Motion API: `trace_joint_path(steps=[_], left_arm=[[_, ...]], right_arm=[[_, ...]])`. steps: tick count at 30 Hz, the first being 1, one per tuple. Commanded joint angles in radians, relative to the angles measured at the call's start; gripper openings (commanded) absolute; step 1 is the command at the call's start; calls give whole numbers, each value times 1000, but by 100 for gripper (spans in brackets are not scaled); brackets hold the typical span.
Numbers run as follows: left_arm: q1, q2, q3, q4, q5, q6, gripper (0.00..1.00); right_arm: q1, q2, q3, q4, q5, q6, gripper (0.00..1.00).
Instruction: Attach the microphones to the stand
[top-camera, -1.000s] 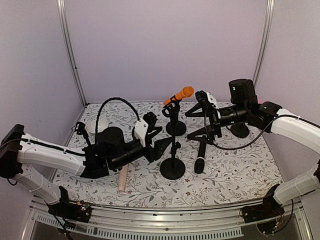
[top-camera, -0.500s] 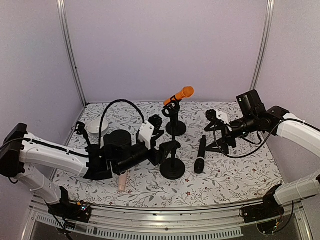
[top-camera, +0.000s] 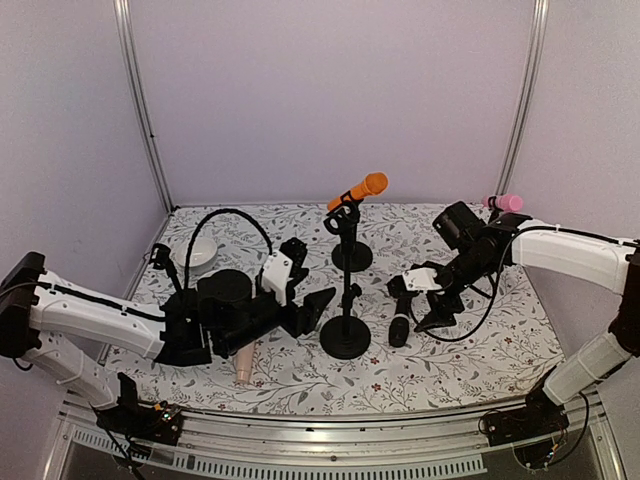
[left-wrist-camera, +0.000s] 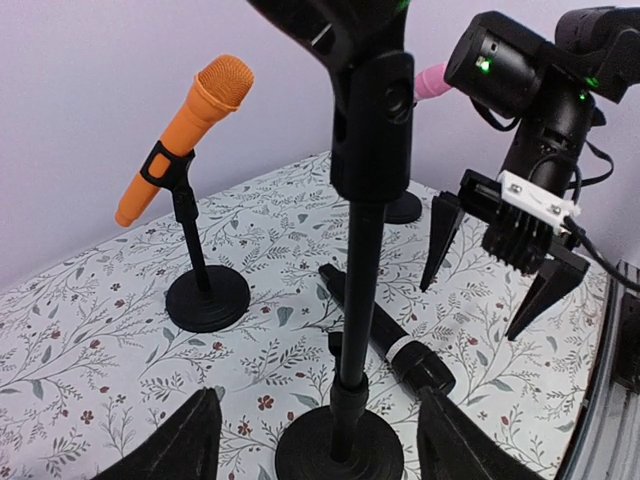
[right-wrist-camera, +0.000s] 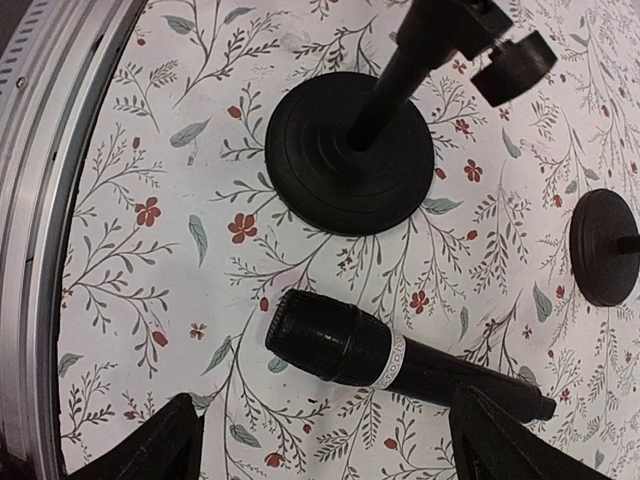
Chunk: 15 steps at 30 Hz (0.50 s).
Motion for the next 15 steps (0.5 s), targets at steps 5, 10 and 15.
trace_joint_path(steps=[5, 10, 15], left_arm=[[-12, -46, -39, 25, -8, -35, 68], [-11, -63, -48, 35, -13, -44, 68], [-11, -77, -65, 55, -17, -43, 68]], right_arm=[[132, 118, 11, 27, 232, -248, 88], [148, 208, 16, 86, 346, -304, 87], [150, 285, 53, 103, 365, -335, 85]])
